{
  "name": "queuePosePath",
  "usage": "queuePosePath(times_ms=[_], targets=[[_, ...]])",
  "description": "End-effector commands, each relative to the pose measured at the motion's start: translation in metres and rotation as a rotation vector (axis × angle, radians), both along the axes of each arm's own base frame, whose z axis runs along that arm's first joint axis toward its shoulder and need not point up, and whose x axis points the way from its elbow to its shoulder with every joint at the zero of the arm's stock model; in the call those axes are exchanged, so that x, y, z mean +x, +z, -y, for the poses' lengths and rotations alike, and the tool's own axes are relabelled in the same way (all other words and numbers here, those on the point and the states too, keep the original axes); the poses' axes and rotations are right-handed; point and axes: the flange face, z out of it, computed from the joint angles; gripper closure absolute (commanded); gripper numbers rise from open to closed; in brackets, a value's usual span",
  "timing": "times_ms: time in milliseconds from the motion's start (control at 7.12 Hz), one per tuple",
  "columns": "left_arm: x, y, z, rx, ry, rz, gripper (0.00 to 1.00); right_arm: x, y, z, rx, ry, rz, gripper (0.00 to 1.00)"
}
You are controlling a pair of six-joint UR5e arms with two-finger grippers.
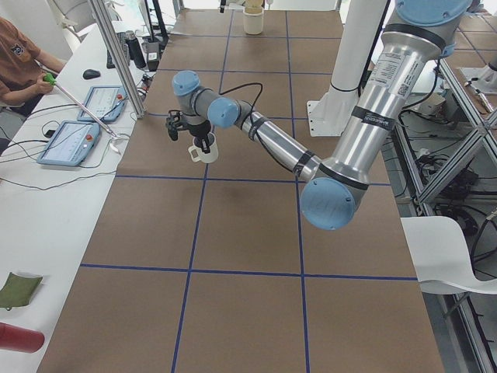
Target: Left arm hands cup to right arm to dump lemon
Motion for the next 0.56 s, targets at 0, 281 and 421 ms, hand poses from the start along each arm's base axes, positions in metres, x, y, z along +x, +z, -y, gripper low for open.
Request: queuePosePath(times_ms=[0,281,421], targets=[[0.013,-0.058,0.019,-0.069,-0.09,-0.027,1.0,-0.106,-0.026,0.006,0.212,-0.051,0.067,0.06],[0.069,-0.103,0.033,-0.161,-0.118,-0.039,1.0,-0.215,-0.073,-0.032,0.414,0.063,0.137,0.02],[0.101,-0.133,0.034,-0.21,-0.132,-0.046,1.0,-0.256,-0.103,-0.058,0.466,0.114,0.156,0.05]])
